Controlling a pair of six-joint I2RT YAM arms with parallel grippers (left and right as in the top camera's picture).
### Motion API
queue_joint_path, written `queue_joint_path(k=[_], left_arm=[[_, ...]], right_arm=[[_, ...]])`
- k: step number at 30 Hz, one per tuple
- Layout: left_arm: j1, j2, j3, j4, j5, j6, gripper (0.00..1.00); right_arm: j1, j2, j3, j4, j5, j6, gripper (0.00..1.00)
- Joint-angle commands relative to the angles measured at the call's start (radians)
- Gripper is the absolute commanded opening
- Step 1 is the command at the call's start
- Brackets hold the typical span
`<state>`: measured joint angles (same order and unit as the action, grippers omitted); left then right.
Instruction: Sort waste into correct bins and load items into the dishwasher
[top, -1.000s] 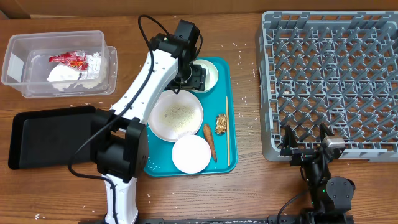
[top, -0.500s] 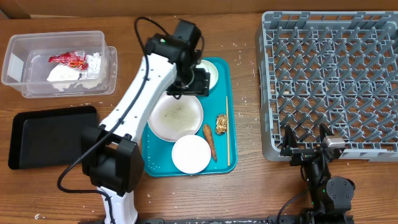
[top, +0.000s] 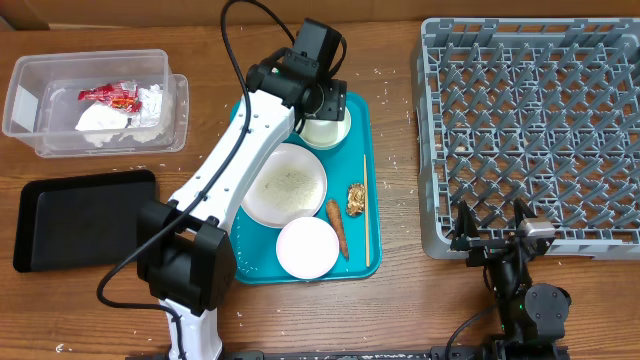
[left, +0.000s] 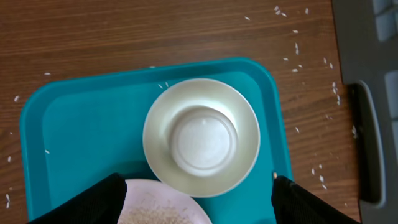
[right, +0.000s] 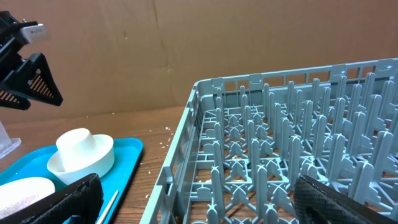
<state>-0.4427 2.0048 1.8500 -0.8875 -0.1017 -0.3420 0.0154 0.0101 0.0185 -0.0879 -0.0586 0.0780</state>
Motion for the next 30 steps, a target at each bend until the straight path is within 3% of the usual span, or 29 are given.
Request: queue_joint_path(k=[1, 10, 30], left_arm=[[0.016, 0.047, -0.005, 0.024, -0.042, -0.013, 0.78], [0.032, 0.084, -0.005, 0.103, -0.039, -0.014, 0.84], [0.031, 0.102, -0.002, 0.051, 0.005, -0.066, 0.86]], right_arm=[[0.007, -0.007, -0.01, 0.007, 0.013, 0.0, 1.0], [0.007, -0.007, -0.01, 0.007, 0.013, 0.0, 1.0], [0.007, -0.007, -0.01, 0.007, 0.013, 0.0, 1.0]])
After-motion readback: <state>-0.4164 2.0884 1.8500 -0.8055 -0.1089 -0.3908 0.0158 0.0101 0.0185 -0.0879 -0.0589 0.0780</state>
